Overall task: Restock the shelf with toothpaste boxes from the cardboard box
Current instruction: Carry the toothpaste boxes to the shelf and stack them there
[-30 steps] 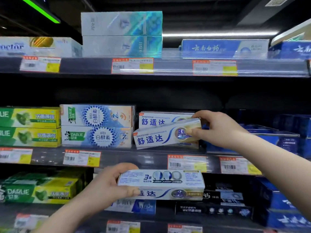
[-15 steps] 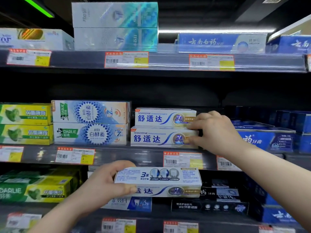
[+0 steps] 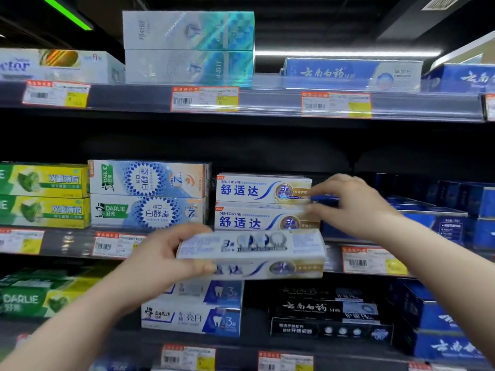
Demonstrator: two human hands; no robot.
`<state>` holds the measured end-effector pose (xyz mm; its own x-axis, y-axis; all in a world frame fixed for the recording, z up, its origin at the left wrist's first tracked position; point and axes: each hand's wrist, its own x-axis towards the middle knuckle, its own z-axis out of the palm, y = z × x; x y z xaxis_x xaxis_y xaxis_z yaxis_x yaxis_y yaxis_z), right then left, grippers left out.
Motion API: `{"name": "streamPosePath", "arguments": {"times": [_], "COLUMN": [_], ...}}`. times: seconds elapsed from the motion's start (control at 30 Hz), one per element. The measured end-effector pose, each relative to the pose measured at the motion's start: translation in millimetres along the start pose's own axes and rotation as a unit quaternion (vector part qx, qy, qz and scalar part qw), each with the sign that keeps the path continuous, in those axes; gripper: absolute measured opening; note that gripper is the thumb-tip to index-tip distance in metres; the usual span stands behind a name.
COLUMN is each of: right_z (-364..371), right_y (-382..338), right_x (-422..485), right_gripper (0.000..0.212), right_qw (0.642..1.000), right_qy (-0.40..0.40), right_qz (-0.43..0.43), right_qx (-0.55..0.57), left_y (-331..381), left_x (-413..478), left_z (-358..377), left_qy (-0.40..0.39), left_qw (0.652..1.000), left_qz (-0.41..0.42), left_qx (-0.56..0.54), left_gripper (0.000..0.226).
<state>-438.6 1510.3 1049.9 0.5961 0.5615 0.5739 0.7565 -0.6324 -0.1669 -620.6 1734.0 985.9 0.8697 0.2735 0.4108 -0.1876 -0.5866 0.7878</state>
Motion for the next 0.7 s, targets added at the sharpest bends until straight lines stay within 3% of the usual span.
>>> {"name": "streamPosePath", "arguments": {"times": [0.2, 0.4, 0.47, 0.6, 0.7], "right_z": [-25, -29, -27, -18, -12], "right_y": [27, 46, 48, 43, 33], "right_x": [0, -8, -9, -8, -8], "right_gripper": [0.029, 0.029, 0.029, 0.032, 0.042], "right_qw": [0.997, 0.996, 0.996, 0.998, 0.999], "right_qy": [0.074, 0.059, 0.047, 0.024, 0.010], "right_qz": [0.031, 0.060, 0.070, 0.056, 0.036], "right_qx": [0.014, -0.013, -0.016, -0.002, 0.020], "left_y": [51, 61, 57, 49, 41], "left_x": [48, 90, 97, 103, 102], "left_z": [-16, -7, -3, 4, 9], "left_qy": [0.041, 0.004, 0.024, 0.113, 0.118], "left_qw": [0.997, 0.999, 0.999, 0.969, 0.940], "left_qz": [0.050, 0.035, 0.017, 0.082, 0.133], "left_qx": [0.037, 0.031, 0.032, 0.204, 0.289], "left_gripper": [0.035, 0.028, 0.033, 0.036, 0.034]}}
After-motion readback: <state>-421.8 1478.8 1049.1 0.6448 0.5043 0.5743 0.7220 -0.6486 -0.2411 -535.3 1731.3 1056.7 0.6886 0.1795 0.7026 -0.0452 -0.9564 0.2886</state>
